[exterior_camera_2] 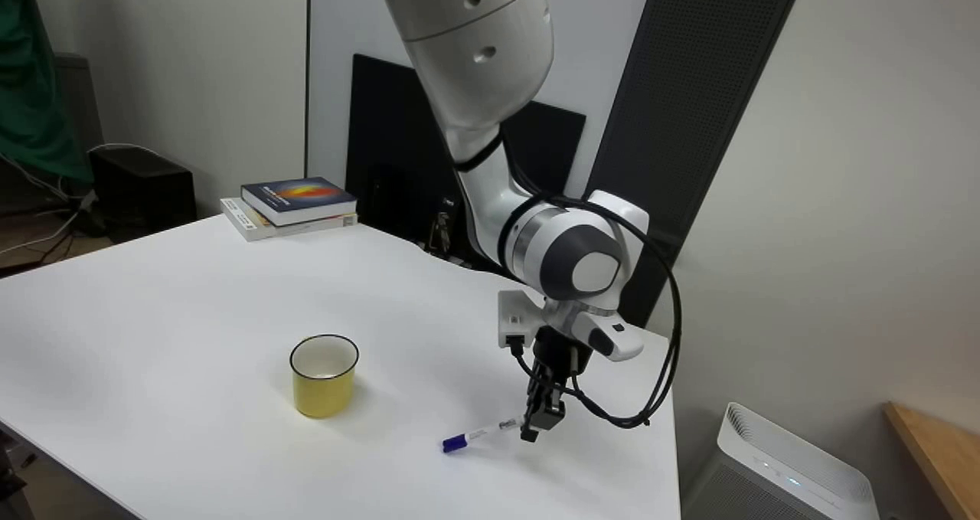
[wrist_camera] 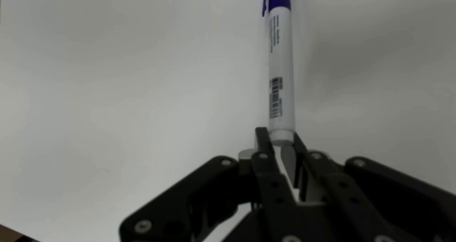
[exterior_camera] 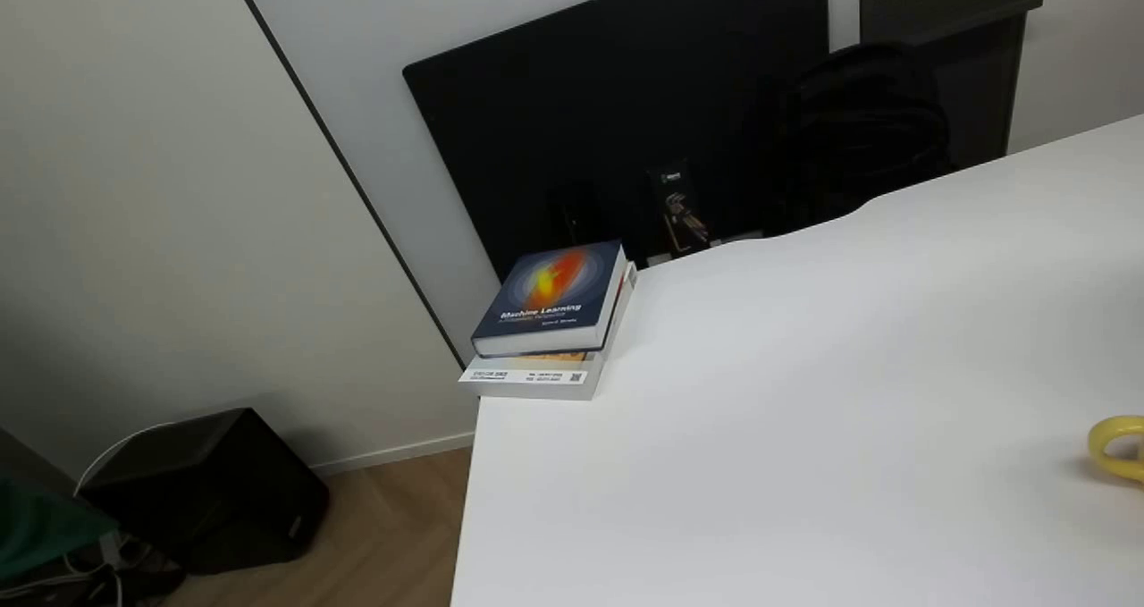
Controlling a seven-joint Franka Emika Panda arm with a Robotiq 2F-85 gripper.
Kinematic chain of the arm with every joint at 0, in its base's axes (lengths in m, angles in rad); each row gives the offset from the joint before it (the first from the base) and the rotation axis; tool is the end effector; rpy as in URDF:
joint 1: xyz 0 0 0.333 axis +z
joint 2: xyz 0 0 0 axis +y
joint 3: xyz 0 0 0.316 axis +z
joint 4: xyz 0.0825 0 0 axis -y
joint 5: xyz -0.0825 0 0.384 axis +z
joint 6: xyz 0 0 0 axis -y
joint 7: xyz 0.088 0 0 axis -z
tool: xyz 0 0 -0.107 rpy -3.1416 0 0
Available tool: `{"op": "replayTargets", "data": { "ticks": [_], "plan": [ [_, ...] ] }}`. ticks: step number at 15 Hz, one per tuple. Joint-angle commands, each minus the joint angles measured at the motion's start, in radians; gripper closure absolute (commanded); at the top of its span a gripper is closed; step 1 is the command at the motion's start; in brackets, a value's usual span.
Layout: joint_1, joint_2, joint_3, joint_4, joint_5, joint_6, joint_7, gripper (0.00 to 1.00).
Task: Remove the marker from the cup and put it on table
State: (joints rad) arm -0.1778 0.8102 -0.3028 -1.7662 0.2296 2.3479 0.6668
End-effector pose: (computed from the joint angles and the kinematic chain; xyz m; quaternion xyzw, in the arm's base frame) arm 0.5635 -0.2821 0.1063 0.8054 -0.5845 -0.0859 0.0471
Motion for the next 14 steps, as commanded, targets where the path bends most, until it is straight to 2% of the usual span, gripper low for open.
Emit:
{"op": "replayTargets", "data": {
  "ticks": [1, 5, 6, 7, 11, 14],
  "plan": [
    [0.028, 0.066, -0.053, 0.058, -0.050, -0.003, 0.110, 0.96],
    [0.046, 0.105, -0.080, 0.081, -0.113, -0.009, 0.187, 0.96],
    [0.046, 0.110, -0.079, 0.085, -0.120, -0.012, 0.197, 0.61],
    [0.046, 0.112, -0.077, 0.088, -0.126, -0.016, 0.204, 0.60],
    [0.043, 0.107, -0.058, 0.093, -0.132, -0.040, 0.195, 0.34],
    [0.021, 0.051, 0.011, 0.072, -0.129, -0.098, 0.047, 0.14]
  ]
}}
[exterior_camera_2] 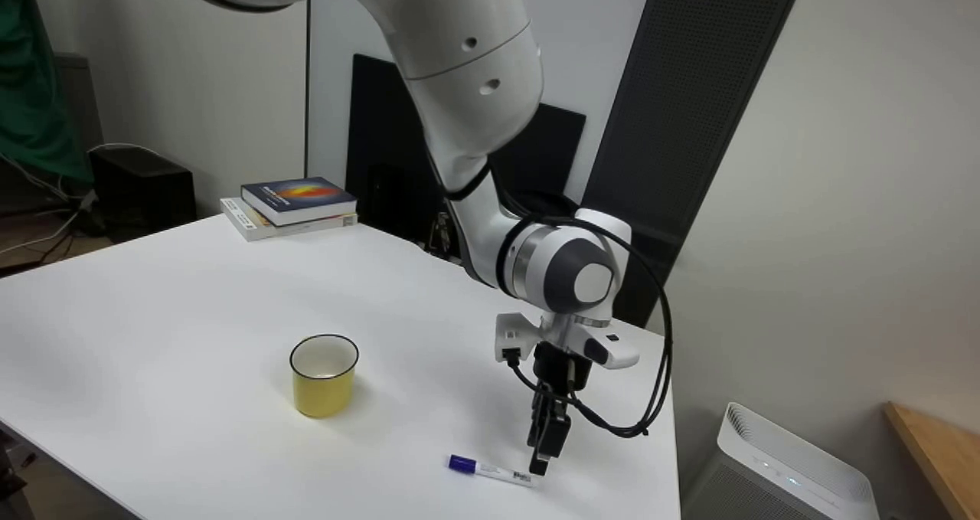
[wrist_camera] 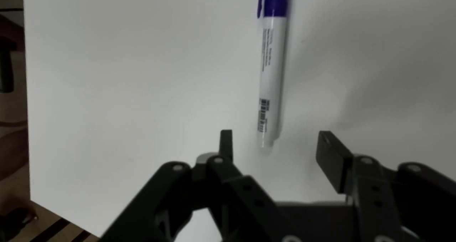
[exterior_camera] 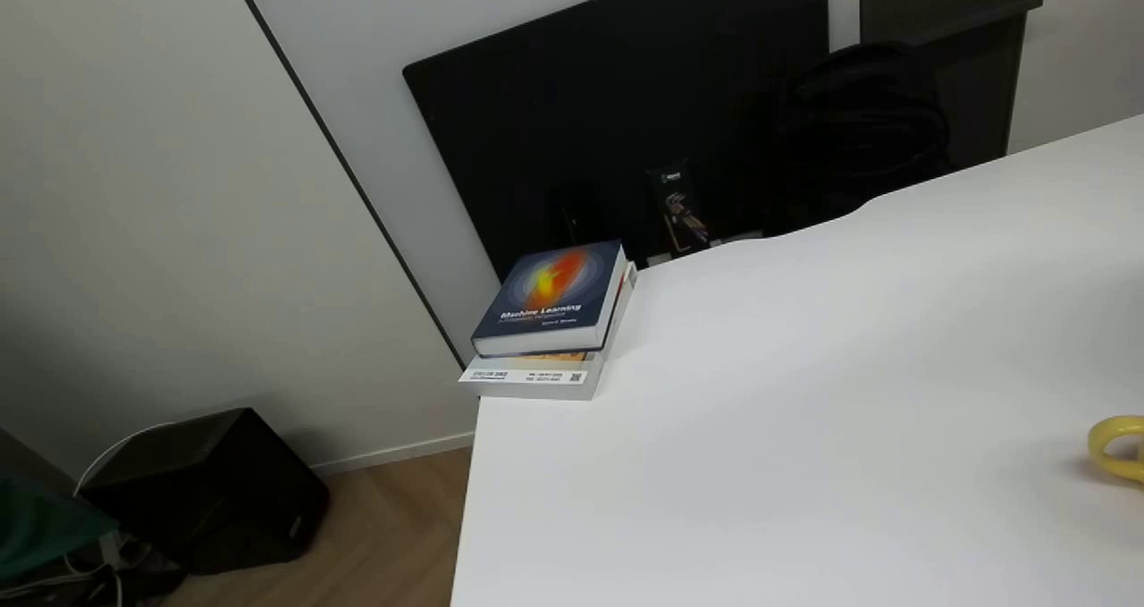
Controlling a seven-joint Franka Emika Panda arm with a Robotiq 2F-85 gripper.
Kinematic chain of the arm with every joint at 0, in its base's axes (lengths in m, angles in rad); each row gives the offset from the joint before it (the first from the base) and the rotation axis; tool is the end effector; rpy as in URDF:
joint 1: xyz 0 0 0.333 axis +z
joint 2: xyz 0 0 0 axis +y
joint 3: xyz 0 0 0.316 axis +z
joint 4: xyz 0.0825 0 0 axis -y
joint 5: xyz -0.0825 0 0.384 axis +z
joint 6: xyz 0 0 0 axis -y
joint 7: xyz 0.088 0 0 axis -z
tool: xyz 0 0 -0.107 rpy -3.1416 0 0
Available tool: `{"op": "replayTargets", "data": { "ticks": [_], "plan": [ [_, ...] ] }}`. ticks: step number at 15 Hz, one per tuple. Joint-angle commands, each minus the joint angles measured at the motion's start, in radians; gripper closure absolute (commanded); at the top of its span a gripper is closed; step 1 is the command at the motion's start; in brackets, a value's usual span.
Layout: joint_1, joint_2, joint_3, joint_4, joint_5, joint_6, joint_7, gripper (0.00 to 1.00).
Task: Remove the marker from the cup and put it on table
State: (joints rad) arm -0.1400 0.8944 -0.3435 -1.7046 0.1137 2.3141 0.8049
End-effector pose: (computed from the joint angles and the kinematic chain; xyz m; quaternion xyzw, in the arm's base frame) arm 0.5656 -0.2842 0.0800 0.7907 -0.5927 -0.0964 0.1191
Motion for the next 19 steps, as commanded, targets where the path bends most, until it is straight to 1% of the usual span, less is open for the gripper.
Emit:
{"op": "replayTargets", "data": {
  "ticks": [1, 2, 3, 8, 11, 13, 16, 17, 19],
  "plan": [
    [-0.006, -0.054, 0.064, -0.004, -0.020, -0.076, -0.136, 0.06],
    [0.001, -0.065, 0.073, -0.010, -0.025, -0.090, -0.176, 0.02],
    [0.017, -0.085, 0.079, -0.026, -0.035, -0.105, -0.212, 0.00],
    [0.094, -0.162, 0.097, -0.080, -0.125, -0.170, -0.362, 0.00],
    [0.130, -0.205, 0.114, -0.123, -0.197, -0.178, -0.450, 0.00],
    [0.150, -0.226, 0.122, -0.154, -0.257, -0.159, -0.501, 0.00],
    [0.158, -0.252, 0.143, -0.193, -0.329, -0.119, -0.579, 0.00],
    [0.149, -0.200, 0.143, -0.131, -0.298, -0.149, -0.530, 0.00],
    [0.153, -0.211, 0.151, -0.149, -0.317, -0.136, -0.555, 0.00]
  ]
}}
